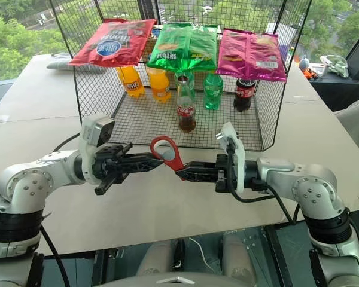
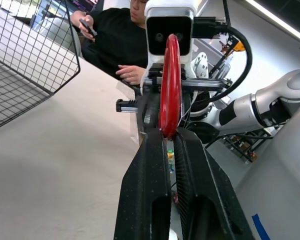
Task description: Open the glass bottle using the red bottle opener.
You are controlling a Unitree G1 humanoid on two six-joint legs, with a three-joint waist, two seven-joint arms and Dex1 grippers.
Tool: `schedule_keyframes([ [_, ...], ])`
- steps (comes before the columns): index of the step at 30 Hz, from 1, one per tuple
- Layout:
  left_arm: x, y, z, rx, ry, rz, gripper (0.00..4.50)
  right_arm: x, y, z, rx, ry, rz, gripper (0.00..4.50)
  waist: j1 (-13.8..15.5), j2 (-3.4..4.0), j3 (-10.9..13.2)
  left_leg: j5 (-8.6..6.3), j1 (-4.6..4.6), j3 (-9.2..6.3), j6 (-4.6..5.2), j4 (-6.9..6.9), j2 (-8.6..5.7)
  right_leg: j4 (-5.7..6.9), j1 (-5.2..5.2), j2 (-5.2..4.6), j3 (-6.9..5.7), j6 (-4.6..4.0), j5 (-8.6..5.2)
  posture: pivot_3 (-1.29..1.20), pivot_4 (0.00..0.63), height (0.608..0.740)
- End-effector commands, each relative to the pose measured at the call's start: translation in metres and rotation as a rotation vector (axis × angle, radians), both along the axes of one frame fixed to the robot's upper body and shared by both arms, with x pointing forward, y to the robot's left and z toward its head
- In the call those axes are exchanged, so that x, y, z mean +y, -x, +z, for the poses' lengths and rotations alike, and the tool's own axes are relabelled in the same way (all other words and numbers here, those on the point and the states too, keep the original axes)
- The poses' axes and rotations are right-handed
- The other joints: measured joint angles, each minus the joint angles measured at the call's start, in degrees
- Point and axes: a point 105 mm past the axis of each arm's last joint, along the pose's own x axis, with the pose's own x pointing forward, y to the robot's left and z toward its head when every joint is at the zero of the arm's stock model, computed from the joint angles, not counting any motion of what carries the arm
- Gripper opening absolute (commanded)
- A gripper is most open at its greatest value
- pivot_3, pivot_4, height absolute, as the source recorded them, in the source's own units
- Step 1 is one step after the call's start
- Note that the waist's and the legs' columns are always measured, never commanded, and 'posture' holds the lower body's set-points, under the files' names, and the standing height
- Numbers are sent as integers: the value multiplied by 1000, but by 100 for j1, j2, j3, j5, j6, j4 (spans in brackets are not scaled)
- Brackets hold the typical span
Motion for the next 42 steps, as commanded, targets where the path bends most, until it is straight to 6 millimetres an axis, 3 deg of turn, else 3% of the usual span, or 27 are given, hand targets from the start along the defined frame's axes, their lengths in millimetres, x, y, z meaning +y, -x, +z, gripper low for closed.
schedule_keyframes([
  [1, -7, 10, 6, -55, 1, -55, 0, 5, 1, 6, -33, -4, 12, 57, 5, -1, 0, 0, -1, 0, 0, 0, 0, 0, 0, 0, 0, 0, 0, 0, 150, 740],
  [5, -8, 10, 6, -60, 1, -55, 0, 6, 0, 4, -32, 1, 8, 57, 3, 0, 1, 0, -1, 0, 0, 0, 0, -1, 0, -1, -1, 0, 0, 0, 150, 740],
  [9, -9, 10, 4, -63, 0, -56, 0, 6, -4, 4, -43, 7, -10, 1531, 2, 1, 2, 0, -1, 0, 0, -2, -1, -2, -1, -1, 0, 0, 0, 0, 150, 740],
  [12, -9, 10, 4, -64, 1, -55, 0, 6, -3, 5, -46, 7, -4, 2878, 3, 1, 2, 0, -1, 0, 0, -2, -1, -2, -1, -1, -1, 0, 0, 0, 150, 740],
  [21, -10, 8, 3, -72, 2, -46, 0, 8, 0, 5, -35, 5, 23, 2878, 2, 1, 3, 0, -1, 0, 0, -4, -1, -3, -1, -1, -1, 0, 0, 0, 150, 740],
  [27, -10, 6, 4, -75, 5, -42, 0, 9, 1, 3, -27, 10, 28, 188, 0, 1, 3, 0, -1, 0, 0, -4, -1, -3, -1, -1, 0, 0, 0, 0, 150, 740],
  [32, -8, 4, 7, -57, 30, -29, 0, 5, -2, 2, -32, 15, 1, 83, 0, 1, 4, 0, -1, 0, 0, -4, 0, -3, -2, -1, -1, 1, 0, 0, 150, 740],
  [35, -4, -1, 9, -101, 23, 21, 973, 3, -4, 2, -44, 18, -21, 0, 1, 0, 4, 0, -1, 0, 0, -5, 0, -3, -2, -1, -1, 1, -1, 0, 150, 740],
  [37, -1, -4, 10, -111, 27, 49, 2060, 1, -7, 2, -54, 19, -42, 0, 0, 0, 4, 0, -1, 0, 0, -6, 0, -4, -2, -1, 0, 0, 0, 0, 150, 740],
  [39, 2, -7, 10, -120, 26, 80, 2792, -1, -9, 2, -63, 17, -70, 0, 4, 0, 4, 0, -1, 1, 0, -6, -1, -4, -3, -1, 0, 0, 0, 0, 150, 740],
  [42, 9, -28, 13, -244, 6, 253, 4252, -9, -14, 3, -74, -3, -142, 0, 11, 0, 4, 0, -2, 1, 0, -7, -1, -5, -2, -1, 0, 0, 0, 0, 150, 740],
])
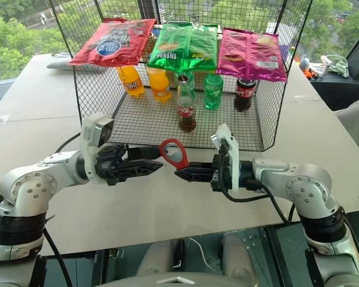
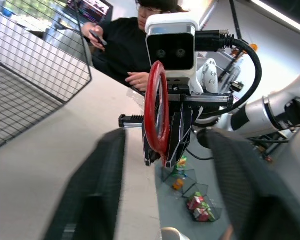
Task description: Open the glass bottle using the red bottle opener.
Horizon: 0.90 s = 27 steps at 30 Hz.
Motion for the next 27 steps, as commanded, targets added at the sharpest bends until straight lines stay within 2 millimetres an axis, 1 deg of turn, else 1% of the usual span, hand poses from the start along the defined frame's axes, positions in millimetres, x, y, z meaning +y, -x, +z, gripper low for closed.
schedule_keyframes([
  [1, 13, -32, 14, -224, -20, 268, 4396, -13, -7, 14, -69, -58, -109, 0, 11, 0, 0, 0, 0, 0, 0, 0, -1, -2, 1, -1, 0, 0, 0, 0, 150, 740],
  [2, 15, -45, 15, -300, -59, 378, 4396, -18, -10, 16, -77, -74, -153, 0, 26, 0, 0, 0, 0, -1, 0, -1, -2, -4, 1, -2, 0, 0, 0, 0, 150, 740],
  [3, 16, -54, 16, -349, -84, 446, 4396, -21, -11, 17, -80, -84, -182, 0, 29, -3, 1, 0, 0, -1, 0, -1, -3, -4, 2, -2, -1, 0, 1, 0, 150, 740],
  [4, 17, -68, 12, -364, -146, 539, 4396, -25, -13, 18, -86, -94, -221, 0, 58, -3, 1, 0, -1, 0, 0, -1, -4, -5, 2, -2, -1, 0, 1, 0, 150, 740],
  [6, 16, -85, 4, -331, -211, 578, 4396, -30, -16, 19, -96, -106, -281, 0, 86, -7, 3, 0, -1, 11, 0, -2, -9, -5, 4, -1, 0, 1, 2, 0, 150, 740],
  [7, 19, -94, 10, -352, -174, 621, 4396, -32, -17, 20, -99, -112, -307, 0, 90, -7, 3, 0, -2, 12, 0, -2, -9, -5, 4, -1, 0, 1, 2, 0, 150, 740],
  [9, 14, -102, 7, -400, -212, 620, 4396, -35, -18, 21, -104, -121, -343, 0, 100, -8, 4, 0, -1, 15, 0, -4, -9, -5, 3, -1, -1, 1, 2, 0, 150, 740],
  [11, 11, -116, 4, -423, -242, 673, 4396, -35, -18, 23, -107, -134, -368, 0, 105, -7, 4, 0, -4, 18, 0, -6, -9, -7, 2, 0, -2, 2, 3, 0, 150, 740],
  [12, 11, -121, 3, -429, -247, 694, 4396, -35, -18, 23, -108, -137, -375, 0, 111, -7, 4, 0, -5, 18, 0, -10, -10, -9, 2, -1, -2, 4, 4, 0, 150, 740],
  [16, -8, -135, -3, -429, -243, 648, 4396, -35, -14, 22, -111, -137, -405, 0, 124, -8, 4, 0, -9, 17, 0, -12, -9, -15, 1, 0, -6, 20, 13, 0, 150, 740],
  [27, -30, -161, -13, -417, -240, 579, 4396, -36, -10, 22, -112, -135, -436, 0, 124, -9, 5, 0, -13, 16, 0, -12, -11, -17, 2, 0, -11, 24, 15, 0, 150, 740],
])
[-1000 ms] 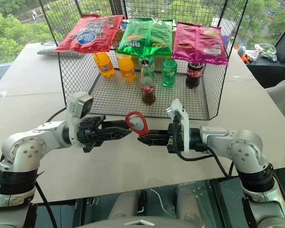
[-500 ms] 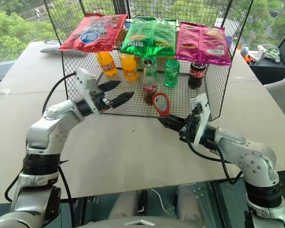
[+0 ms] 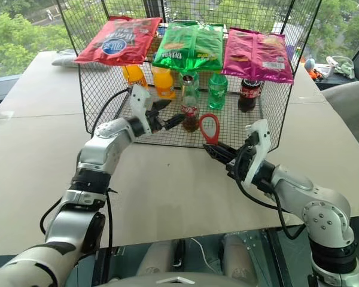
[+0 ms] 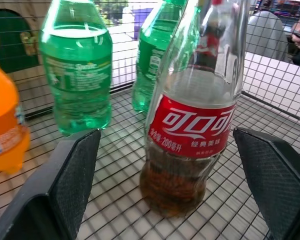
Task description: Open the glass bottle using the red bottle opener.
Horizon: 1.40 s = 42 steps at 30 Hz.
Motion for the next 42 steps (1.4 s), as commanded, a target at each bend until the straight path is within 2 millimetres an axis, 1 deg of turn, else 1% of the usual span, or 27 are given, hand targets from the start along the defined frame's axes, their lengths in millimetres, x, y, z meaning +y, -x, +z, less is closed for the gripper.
schedule_keyframes([
  [1, -8, -5, 15, -70, -9, -33, 4396, 2, 7, 13, -59, -21, 9, 0, 0, 0, 0, 0, 0, 0, 0, 0, 0, 0, 0, 0, 0, 0, 0, 0, 150, 740],
  [7, -30, -17, 16, -75, -4, -81, 4396, 2, 9, 13, -58, -18, 4, 0, 10, -3, 2, 0, -3, -2, 0, 1, -1, -1, 0, 0, -2, 1, 1, 0, 150, 740],
  [12, -38, -24, 18, -82, 5, -92, 4396, 2, 11, 13, -58, -16, -2, 0, -12, -4, 3, 0, -6, -4, 1, 0, -3, -5, -1, 0, -3, 3, 1, 0, 150, 740],
  [13, -39, -24, 18, -84, 7, -99, 3884, 2, 11, 13, -58, -16, -5, 0, -16, -4, 3, -1, -6, -4, 1, 0, -3, -5, -1, 0, -3, 3, 1, 0, 150, 740],
  [14, -39, -23, 19, -86, 11, -104, 3657, 2, 11, 13, -58, -15, -8, 0, -21, -4, 3, -1, -7, -5, 1, -1, -3, -5, -1, 0, -4, 3, 1, 0, 150, 740],
  [16, -39, -22, 21, -95, 23, -116, 2841, 2, 11, 13, -58, -15, -11, 0, -19, -5, 3, -1, -7, -6, 1, -2, -2, -5, -1, 0, -5, 3, 1, 0, 150, 740],
  [17, -39, -21, 23, -100, 35, -127, 2744, 1, 11, 13, -58, -15, -14, 0, -16, -4, 3, 0, -9, -9, 1, -2, -2, -5, -1, 0, -8, 3, 1, 0, 150, 740],
  [20, -37, -15, 29, -118, 53, -159, 2740, 1, 11, 13, -59, -14, -17, 0, -14, -5, 3, 0, -14, -10, 1, 0, -2, -6, -2, -1, -10, 4, 1, 0, 150, 740],
  [22, -32, -3, 38, -122, 92, -211, 2740, 0, 10, 13, -60, -11, -19, 0, -21, -5, 3, 0, -15, -10, 1, 1, -2, -8, -2, -1, -10, 4, 2, 0, 150, 740],
  [24, -23, 20, 44, -122, 90, -280, 2740, -1, 9, 12, -62, -3, -18, 0, -97, -4, 4, 0, -24, -11, 1, 0, 3, -8, -12, 0, -7, 4, 2, 0, 150, 740],
  [26, -15, 41, 45, -121, 74, -312, 2740, -1, 7, 11, -64, 5, -14, 0, -153, -4, 4, 0, -38, -29, 1, 0, 9, 1, -34, 0, -1, 3, 2, 0, 150, 740],
  [28, -6, 57, 42, -133, 39, -297, 2740, 1, 5, 10, -68, 15, -7, 0, -150, -3, 4, 0, -56, -32, 0, 3, 8, 17, -58, 2, 2, 3, 2, 0, 150, 740],
  [30, 2, 69, 40, -119, 30, -272, 2740, 4, 3, 8, -70, 30, 1, 0, -151, -2, 4, 0, -59, -35, 0, 5, 9, 21, -60, 3, -2, 3, 2, 0, 150, 740],
  [33, 7, 81, 35, -114, 18, -252, 2740, 7, -1, 3, -70, 53, 7, 0, -116, -2, 4, 1, -65, -40, 0, 18, 7, 25, -59, 2, -12, 3, 2, 0, 150, 740],
  [37, 7, 92, 18, -103, 17, -222, 2740, 13, -6, -2, -76, 80, 18, 0, -124, -1, 4, 0, -63, -44, 1, 49, 7, 27, -46, 1, -10, 3, 2, 0, 150, 740],
  [39, 5, 95, 11, -92, 23, -211, 2740, 16, -11, -4, -81, 100, 17, 0, -121, -2, 4, 0, -62, -43, 1, 53, 6, 28, -45, 1, -8, 3, 2, 0, 150, 740],
  [42, 3, 97, 5, -75, 42, -200, 2740, 20, -15, -8, -94, 131, 22, 0, -113, -2, 4, 0, -64, -47, 1, 53, 6, 31, -46, 3, -12, 3, 3, 0, 150, 740],
])
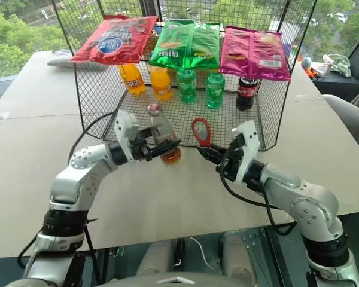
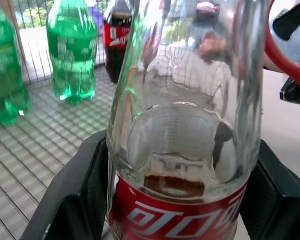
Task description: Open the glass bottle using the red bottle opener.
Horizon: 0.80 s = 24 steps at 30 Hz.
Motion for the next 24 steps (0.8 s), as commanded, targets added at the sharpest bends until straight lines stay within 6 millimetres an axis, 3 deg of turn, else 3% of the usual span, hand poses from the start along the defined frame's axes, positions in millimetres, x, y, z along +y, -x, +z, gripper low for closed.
schedule_keyframes([
  [1, -7, 7, 20, -102, 17, -22, 2740, 5, -2, 7, -58, 7, 16, 0, 9, 0, 0, 0, -1, -1, 0, 1, 0, 0, 1, 0, -4, 0, 0, 0, 150, 740],
  [2, -8, 7, 20, -96, 24, -24, 2740, 6, -3, 7, -61, 11, 17, 0, 8, 0, 0, 0, -1, 0, 0, 1, 0, 0, 1, 0, -5, 0, 0, 0, 150, 740],
  [3, -9, 7, 20, -92, 28, -26, 3784, 7, -4, 6, -64, 14, 20, 0, 7, 0, 0, 0, -2, -1, 0, 1, -1, 0, 1, 0, -4, 0, 0, 0, 150, 740],
  [5, -11, 8, 22, -89, 33, -31, 4425, 10, -5, 6, -70, 20, 28, 0, 4, 0, 0, 0, -2, -1, 0, 1, -2, 0, 1, 0, -2, 0, 0, 0, 150, 740],
  [14, -6, 10, 36, -119, 7, -42, 4425, 14, -10, 5, -82, 9, 41, 0, -4, 1, -1, 0, 1, -3, 0, 1, -3, 1, 2, 0, -2, 1, 0, 0, 150, 740],
  [24, 0, 10, 30, -113, -5, -35, 4425, 5, -13, 11, -103, 12, 26, 0, -2, 1, -1, 0, 1, -1, 0, 2, -3, 1, 2, 0, -4, 0, 0, 0, 150, 740],
])
